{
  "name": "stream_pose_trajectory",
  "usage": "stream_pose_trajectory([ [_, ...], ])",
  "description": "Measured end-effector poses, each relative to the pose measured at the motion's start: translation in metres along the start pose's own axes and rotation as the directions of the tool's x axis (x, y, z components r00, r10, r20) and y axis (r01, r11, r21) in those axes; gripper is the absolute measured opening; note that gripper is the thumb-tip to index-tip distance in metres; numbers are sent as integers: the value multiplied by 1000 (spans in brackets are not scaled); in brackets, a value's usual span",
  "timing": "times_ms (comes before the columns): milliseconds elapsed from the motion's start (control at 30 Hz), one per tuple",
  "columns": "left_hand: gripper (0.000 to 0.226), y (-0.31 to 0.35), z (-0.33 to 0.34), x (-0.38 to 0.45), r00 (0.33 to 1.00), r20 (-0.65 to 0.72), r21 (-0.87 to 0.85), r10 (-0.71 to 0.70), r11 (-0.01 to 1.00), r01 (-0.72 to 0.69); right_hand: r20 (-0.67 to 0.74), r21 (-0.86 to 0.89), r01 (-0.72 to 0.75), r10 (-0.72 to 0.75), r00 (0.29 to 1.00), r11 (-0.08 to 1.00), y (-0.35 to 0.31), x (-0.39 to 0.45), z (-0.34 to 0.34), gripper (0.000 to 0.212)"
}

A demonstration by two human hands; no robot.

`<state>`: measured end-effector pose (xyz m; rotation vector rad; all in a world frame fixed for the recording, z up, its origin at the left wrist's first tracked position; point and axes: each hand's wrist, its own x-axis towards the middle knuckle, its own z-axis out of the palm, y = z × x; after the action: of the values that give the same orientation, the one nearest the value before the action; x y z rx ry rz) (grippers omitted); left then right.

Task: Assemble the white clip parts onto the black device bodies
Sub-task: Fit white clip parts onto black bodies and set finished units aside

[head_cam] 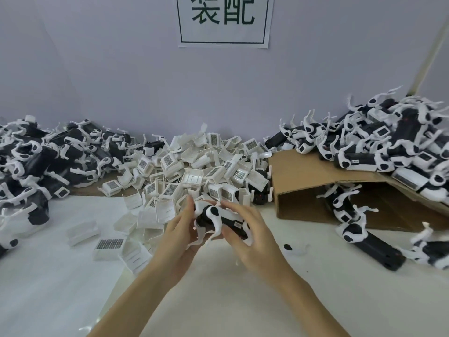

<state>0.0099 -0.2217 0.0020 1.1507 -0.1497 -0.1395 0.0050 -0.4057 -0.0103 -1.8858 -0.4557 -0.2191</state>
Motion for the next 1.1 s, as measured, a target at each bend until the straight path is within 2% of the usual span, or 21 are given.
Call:
stream_pose_trajectory([
  [100, 66, 0, -7, 6, 999, -52, -56, 6, 998, -9, 136, 180, -204, 181, 974, 962, -2, 4, -5, 40],
  [167, 65, 1, -9, 8, 995, -98, 10, 11, 1000, -10, 106, 160, -228, 213, 971, 960, -3, 6, -10, 31],
  [233, 63, 1, -10, 8, 991, -128, 205, 44, 979, -17, 37, 87, -197, 195, 980, 976, -3, 6, -15, 27],
  [300, 57, 0, -11, 7, 993, -92, 392, 75, 919, -33, 5, 6, -176, 176, 984, 984, -2, 8, -21, 34],
  [367, 55, 0, -11, 8, 994, -72, 392, 81, 919, -46, 103, 4, -200, 198, 975, 980, -6, 11, -29, 37],
  [467, 57, 3, -10, 7, 995, -81, 341, 63, 940, -31, 312, 72, -362, 324, 893, 929, -17, 19, -45, 33],
  [533, 56, 3, -9, 8, 996, -79, 314, 35, 949, -8, 347, 99, -391, 336, 876, 915, -23, 27, -56, 27],
  [600, 57, 2, -10, 9, 995, -96, 256, 37, 967, -11, 266, 194, -378, 322, 908, 905, -31, 44, -69, 37],
  [667, 64, 3, -14, 12, 988, -141, 211, 57, 977, -26, 61, 450, -319, 328, 943, 834, -39, 71, -96, 50],
  [700, 67, 4, -16, 14, 984, -165, 210, 70, 977, -34, -35, 607, -240, 328, 944, 757, -45, 85, -114, 55],
  [733, 70, 6, -18, 15, 979, -185, 225, 81, 974, -38, -106, 758, -144, 338, 935, 636, -51, 98, -133, 58],
  [767, 72, 6, -20, 16, 977, -196, 250, 85, 968, -34, -148, 862, -60, 364, 920, 503, -59, 108, -151, 62],
  [800, 72, 6, -21, 16, 977, -198, 276, 81, 961, -23, -164, 906, -18, 391, 906, 422, -64, 115, -164, 67],
  [833, 71, 6, -22, 16, 978, -193, 295, 77, 955, -17, -162, 909, -25, 408, 898, 417, -68, 120, -170, 67],
  [933, 60, 2, -20, 16, 985, -156, 341, 73, 940, -15, -119, 839, -133, 417, 901, 528, -57, 114, -148, 54],
  [1000, 57, 0, -16, 16, 988, -132, 383, 83, 923, -27, -26, 829, -202, 396, 918, 521, -40, 98, -117, 46],
  [1100, 55, -3, -12, 14, 984, -123, 480, 130, 876, -56, 77, 831, -315, 466, 881, 459, -17, 73, -69, 36],
])
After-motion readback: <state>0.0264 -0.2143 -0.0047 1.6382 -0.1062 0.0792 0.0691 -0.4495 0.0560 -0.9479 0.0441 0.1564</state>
